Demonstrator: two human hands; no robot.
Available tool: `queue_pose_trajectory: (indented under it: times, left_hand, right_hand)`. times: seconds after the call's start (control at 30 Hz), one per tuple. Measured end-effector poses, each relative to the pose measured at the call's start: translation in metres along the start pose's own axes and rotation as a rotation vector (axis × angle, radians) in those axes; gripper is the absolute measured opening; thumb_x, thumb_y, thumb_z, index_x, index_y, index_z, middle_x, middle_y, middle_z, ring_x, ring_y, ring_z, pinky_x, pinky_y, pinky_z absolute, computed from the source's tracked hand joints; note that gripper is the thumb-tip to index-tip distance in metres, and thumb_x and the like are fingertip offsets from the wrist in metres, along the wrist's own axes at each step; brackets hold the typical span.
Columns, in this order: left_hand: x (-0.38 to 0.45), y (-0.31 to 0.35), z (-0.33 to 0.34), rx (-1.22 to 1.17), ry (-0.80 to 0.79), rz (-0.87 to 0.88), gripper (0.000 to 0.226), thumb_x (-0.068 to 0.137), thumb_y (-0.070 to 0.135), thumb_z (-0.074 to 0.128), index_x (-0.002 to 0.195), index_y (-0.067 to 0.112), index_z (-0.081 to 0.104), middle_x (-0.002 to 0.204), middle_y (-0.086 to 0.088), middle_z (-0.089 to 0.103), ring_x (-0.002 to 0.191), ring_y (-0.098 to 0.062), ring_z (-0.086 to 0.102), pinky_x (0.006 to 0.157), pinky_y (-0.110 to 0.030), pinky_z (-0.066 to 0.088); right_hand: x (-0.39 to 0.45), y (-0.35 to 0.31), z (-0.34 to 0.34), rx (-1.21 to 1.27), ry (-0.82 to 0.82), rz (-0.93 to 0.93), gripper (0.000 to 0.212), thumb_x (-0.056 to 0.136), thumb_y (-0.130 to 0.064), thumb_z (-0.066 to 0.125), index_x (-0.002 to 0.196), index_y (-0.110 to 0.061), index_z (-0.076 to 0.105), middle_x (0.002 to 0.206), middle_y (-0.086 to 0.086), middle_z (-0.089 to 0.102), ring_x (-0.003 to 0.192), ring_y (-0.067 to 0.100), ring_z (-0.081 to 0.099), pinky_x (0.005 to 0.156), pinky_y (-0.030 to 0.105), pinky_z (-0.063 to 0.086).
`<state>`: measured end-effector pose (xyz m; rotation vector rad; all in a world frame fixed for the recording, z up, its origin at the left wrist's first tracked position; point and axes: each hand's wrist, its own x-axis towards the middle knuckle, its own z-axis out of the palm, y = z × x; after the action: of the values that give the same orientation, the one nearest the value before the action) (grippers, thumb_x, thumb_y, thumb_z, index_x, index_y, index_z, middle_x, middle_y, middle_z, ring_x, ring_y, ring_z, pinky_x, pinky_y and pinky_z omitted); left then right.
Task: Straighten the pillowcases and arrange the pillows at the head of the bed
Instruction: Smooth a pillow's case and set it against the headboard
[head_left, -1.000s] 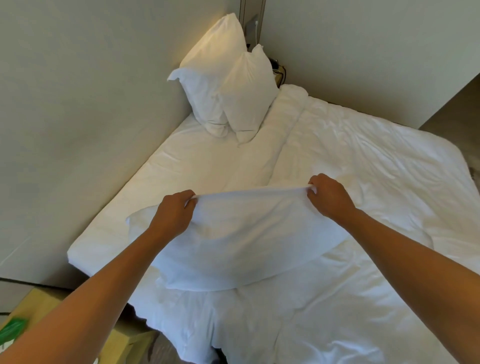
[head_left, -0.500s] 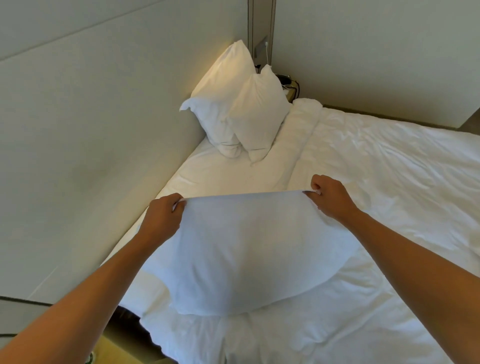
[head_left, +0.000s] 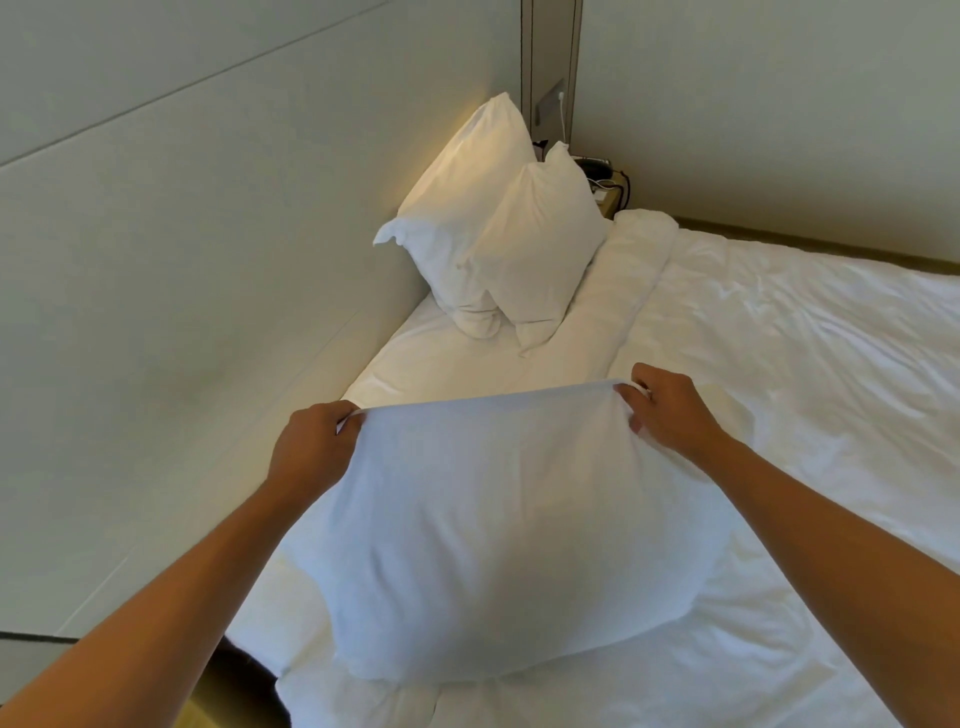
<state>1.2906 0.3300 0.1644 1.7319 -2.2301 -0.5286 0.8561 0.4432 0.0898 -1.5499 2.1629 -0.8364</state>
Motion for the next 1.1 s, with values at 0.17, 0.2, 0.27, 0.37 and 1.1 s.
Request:
queue_pose_trajectory:
  times: [0.17, 0.2, 0.27, 0.37, 1.1]
  left_hand:
    - [0.053, -0.013, -0.005, -0.059, -0.055, 0.021, 0.038, 0.103, 0.016, 0.051, 0.066, 0.013, 0.058, 0.058, -0.005, 0.058, 0.059, -0.027, 0.057, 0.058, -0.038, 0.044]
    - [0.053, -0.012, -0.006, -0.069, -0.059, 0.018, 0.036, 0.103, 0.015, 0.050, 0.069, 0.008, 0.060, 0.060, -0.009, 0.060, 0.062, -0.032, 0.060, 0.060, -0.043, 0.048]
    - [0.052, -0.014, -0.004, -0.081, -0.082, 0.017, 0.034, 0.103, 0.014, 0.048, 0.076, 0.002, 0.063, 0.064, -0.014, 0.064, 0.066, -0.037, 0.064, 0.068, -0.049, 0.052]
    - [0.058, -0.024, -0.007, -0.088, -0.092, 0.030, 0.034, 0.104, 0.017, 0.048, 0.079, 0.001, 0.064, 0.065, -0.015, 0.066, 0.062, -0.033, 0.067, 0.068, -0.045, 0.054]
    - [0.040, -0.032, -0.113, -0.149, 0.254, -0.051, 0.032, 0.102, 0.021, 0.051, 0.073, 0.012, 0.063, 0.059, -0.009, 0.063, 0.059, -0.030, 0.069, 0.061, -0.031, 0.048]
  right_hand:
    - [0.041, -0.022, 0.006, -0.079, 0.015, 0.066, 0.029, 0.107, -0.035, 0.048, 0.085, -0.016, 0.045, 0.065, 0.006, 0.058, 0.061, 0.027, 0.058, 0.055, 0.035, 0.040]
    - [0.043, -0.020, 0.009, -0.129, 0.007, 0.079, 0.024, 0.107, -0.034, 0.048, 0.089, -0.017, 0.047, 0.068, 0.004, 0.060, 0.063, 0.025, 0.058, 0.055, 0.032, 0.038]
    - [0.042, -0.019, 0.013, -0.203, -0.018, 0.091, 0.019, 0.106, -0.032, 0.048, 0.095, -0.018, 0.057, 0.077, 0.002, 0.065, 0.071, 0.025, 0.062, 0.060, 0.032, 0.040]
    - [0.047, -0.025, 0.016, -0.231, -0.040, 0.141, 0.033, 0.105, -0.031, 0.050, 0.089, -0.011, 0.071, 0.087, 0.005, 0.069, 0.086, 0.028, 0.065, 0.071, 0.034, 0.043]
    - [0.089, -0.157, -0.022, -0.014, 0.281, -0.157, 0.027, 0.104, -0.027, 0.059, 0.117, -0.011, 0.076, 0.112, 0.010, 0.075, 0.101, 0.029, 0.070, 0.087, 0.031, 0.050]
